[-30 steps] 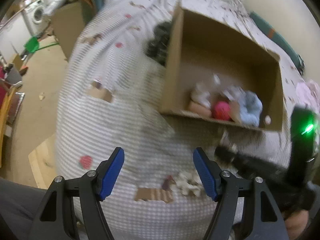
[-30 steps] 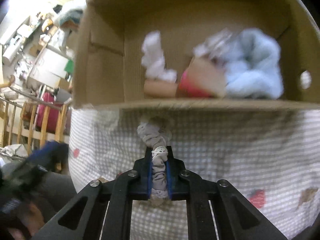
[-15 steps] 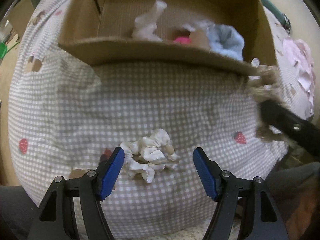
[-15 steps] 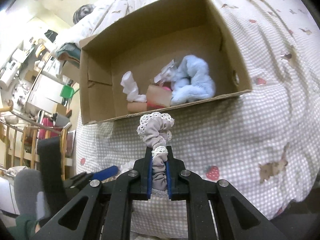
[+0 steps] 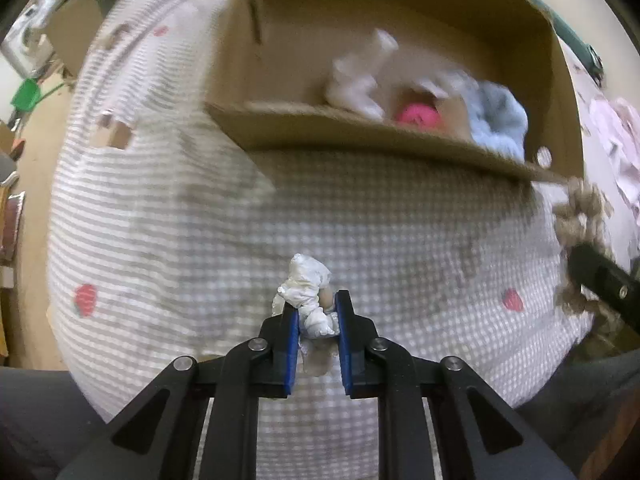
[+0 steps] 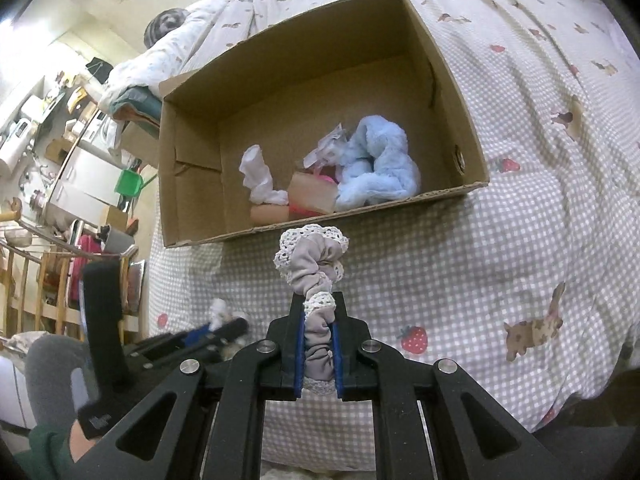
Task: Organize soft objects
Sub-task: 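Grasp the white crumpled lace cloth with the left gripper while the right gripper holds the scrunchie, then carry the lace scrunchie and white lace cloth over the box with both grippers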
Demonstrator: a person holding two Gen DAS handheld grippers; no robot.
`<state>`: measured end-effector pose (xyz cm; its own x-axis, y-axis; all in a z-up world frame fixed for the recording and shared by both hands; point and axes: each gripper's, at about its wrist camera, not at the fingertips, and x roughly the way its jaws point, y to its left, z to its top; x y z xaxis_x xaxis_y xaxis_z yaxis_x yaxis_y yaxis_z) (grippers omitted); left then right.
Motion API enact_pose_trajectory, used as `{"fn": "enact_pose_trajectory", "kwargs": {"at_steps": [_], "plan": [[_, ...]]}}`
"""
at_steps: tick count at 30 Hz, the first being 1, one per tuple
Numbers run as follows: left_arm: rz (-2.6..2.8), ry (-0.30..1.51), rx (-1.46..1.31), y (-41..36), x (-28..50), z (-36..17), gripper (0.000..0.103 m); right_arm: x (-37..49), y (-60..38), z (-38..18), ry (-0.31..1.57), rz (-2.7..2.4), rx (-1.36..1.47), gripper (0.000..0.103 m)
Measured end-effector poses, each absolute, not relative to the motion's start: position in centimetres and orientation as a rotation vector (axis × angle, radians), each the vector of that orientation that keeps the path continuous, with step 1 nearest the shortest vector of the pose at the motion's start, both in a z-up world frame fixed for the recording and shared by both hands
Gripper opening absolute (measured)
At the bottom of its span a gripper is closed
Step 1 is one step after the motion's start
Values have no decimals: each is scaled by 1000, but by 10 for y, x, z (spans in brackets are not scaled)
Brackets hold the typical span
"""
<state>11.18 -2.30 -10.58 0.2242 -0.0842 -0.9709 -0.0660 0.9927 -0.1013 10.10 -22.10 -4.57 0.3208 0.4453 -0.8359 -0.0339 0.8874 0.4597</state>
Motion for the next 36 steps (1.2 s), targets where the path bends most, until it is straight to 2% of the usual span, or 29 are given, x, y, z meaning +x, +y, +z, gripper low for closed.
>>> {"fn": "enact_pose_trajectory", "kwargs": {"at_steps": [13, 26, 36], "plan": [[48, 1258, -148, 13, 93, -75, 15, 101, -220, -44, 1206, 327, 384, 13], [-36, 1030, -105, 3, 98, 24, 15, 98, -251, 3, 1078, 343, 473, 13], [-105, 910, -82, -2, 122, 74, 15, 114, -266, 34, 1007, 362, 491, 13]]}}
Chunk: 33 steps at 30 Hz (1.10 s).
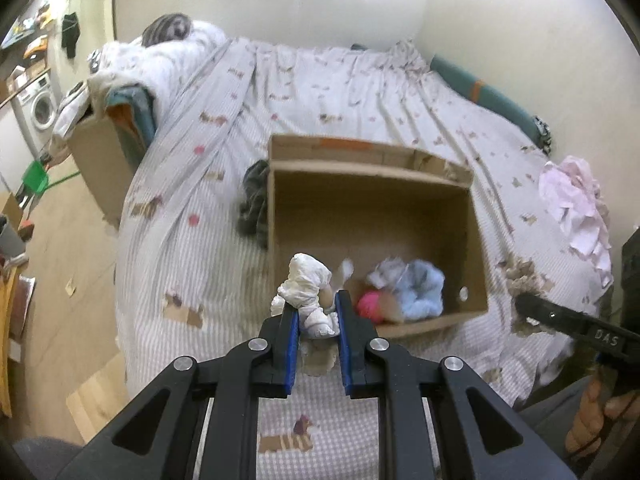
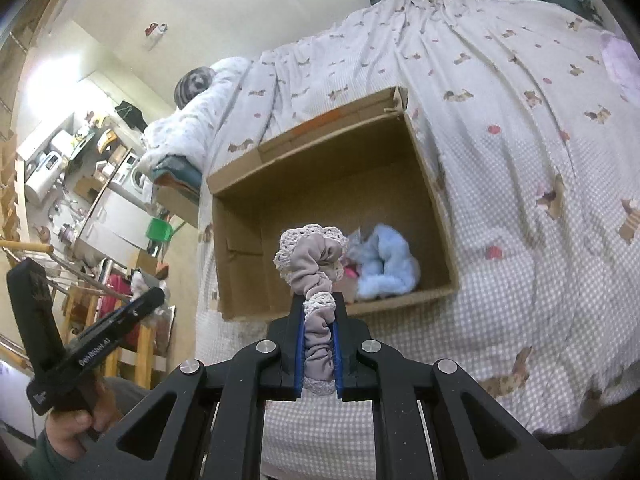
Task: Organize soft objects
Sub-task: 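Carry the lace scrunchie and white lace cloth over the box with both grippers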
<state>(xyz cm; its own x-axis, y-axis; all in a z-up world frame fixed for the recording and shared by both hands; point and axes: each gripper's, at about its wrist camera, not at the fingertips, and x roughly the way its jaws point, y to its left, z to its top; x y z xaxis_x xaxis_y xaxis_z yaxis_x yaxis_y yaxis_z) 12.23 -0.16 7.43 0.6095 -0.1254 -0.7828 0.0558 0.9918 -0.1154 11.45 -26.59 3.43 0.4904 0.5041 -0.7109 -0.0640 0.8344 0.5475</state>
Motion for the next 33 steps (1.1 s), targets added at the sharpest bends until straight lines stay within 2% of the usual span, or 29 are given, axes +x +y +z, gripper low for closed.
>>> {"fn": "enact_pose_trajectory", "kwargs": {"at_steps": [11, 24, 33], "plan": [[-144, 933, -40, -26, 165, 59, 15, 146, -266, 23, 1021, 360, 536, 13], [-179, 988, -8, -41, 206, -11, 16, 188, -243, -19, 1089, 328, 464, 13], [-193, 1025, -5, -49, 211, -26, 17, 197, -223, -42, 1150, 327, 396, 13]]}}
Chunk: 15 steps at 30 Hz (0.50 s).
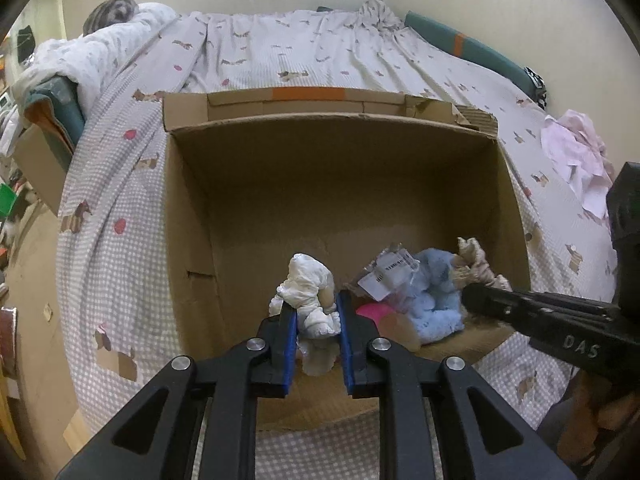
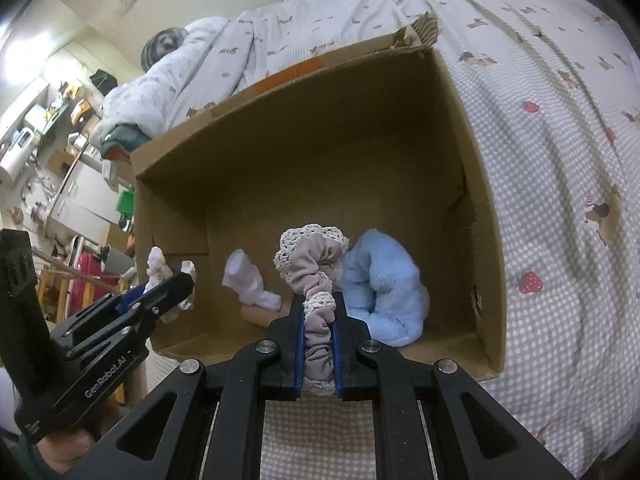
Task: Organize soft objects
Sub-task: 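Carry the lace scrunchie and white lace cloth over the box with both grippers, then open both grippers to drop the lace cloth and scrunchie into the box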
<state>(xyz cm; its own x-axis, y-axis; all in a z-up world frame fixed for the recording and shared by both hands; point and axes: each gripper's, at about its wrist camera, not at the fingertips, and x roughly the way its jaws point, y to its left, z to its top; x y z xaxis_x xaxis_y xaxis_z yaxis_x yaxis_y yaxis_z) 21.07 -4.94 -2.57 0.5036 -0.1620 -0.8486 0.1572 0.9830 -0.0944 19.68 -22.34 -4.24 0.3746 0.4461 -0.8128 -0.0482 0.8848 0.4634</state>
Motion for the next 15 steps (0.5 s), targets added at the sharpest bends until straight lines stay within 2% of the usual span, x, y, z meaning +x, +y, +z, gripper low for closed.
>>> {"fn": "enact_pose_trajectory", "kwargs": {"at_steps": [13, 15], "plan": [[-223, 1063, -10, -55, 210, -34, 18, 205, -217, -54, 1185, 296, 386, 13], [-216, 1056, -27, -53, 210, -33, 24, 205, -218, -53, 1182, 285, 383, 13]]}}
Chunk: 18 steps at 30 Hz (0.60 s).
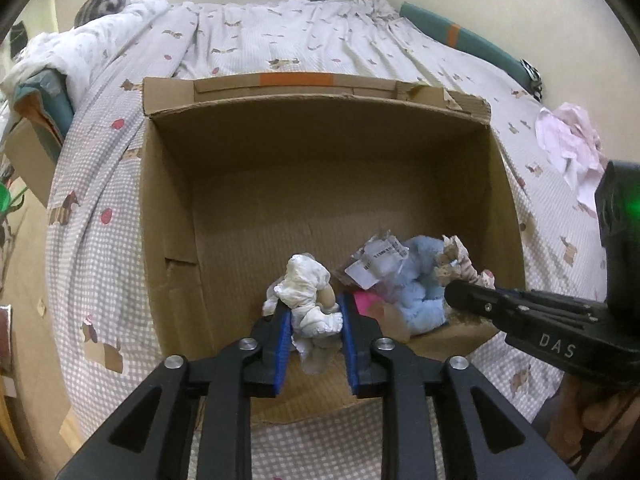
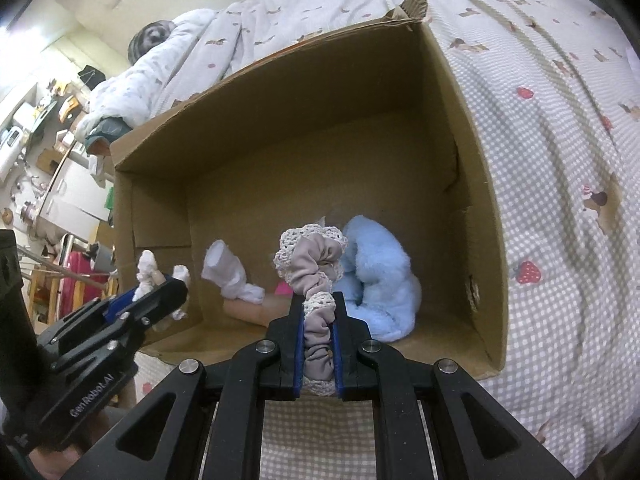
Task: Organize soft objects
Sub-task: 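Open both grippers to drop the lace cloth and scrunchie into the box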
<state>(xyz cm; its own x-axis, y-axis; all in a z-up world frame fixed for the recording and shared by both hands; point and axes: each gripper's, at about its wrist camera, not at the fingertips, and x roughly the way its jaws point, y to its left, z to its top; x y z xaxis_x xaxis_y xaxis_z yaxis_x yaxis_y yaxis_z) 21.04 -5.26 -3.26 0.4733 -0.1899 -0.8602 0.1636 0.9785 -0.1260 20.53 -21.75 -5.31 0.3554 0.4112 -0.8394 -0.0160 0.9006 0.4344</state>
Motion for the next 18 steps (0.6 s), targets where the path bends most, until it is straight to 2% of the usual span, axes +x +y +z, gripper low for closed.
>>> {"fn": "enact_pose_trajectory", "kwargs": {"at_steps": [1, 3, 5, 18], "plan": [[-216, 1050, -43, -50, 211, -31, 27, 205, -218, -53, 1181, 278, 380, 13], [-194, 1038, -54, -48, 210, -28, 45, 205, -219, -53, 1180, 269, 376, 13], [-189, 1023, -53, -48, 208, -25, 58, 205, -219, -54, 1181, 262, 378, 13], [-86, 968, -72, -31, 208, -14, 60, 203, -227, -54, 1166, 268, 434, 15]]}}
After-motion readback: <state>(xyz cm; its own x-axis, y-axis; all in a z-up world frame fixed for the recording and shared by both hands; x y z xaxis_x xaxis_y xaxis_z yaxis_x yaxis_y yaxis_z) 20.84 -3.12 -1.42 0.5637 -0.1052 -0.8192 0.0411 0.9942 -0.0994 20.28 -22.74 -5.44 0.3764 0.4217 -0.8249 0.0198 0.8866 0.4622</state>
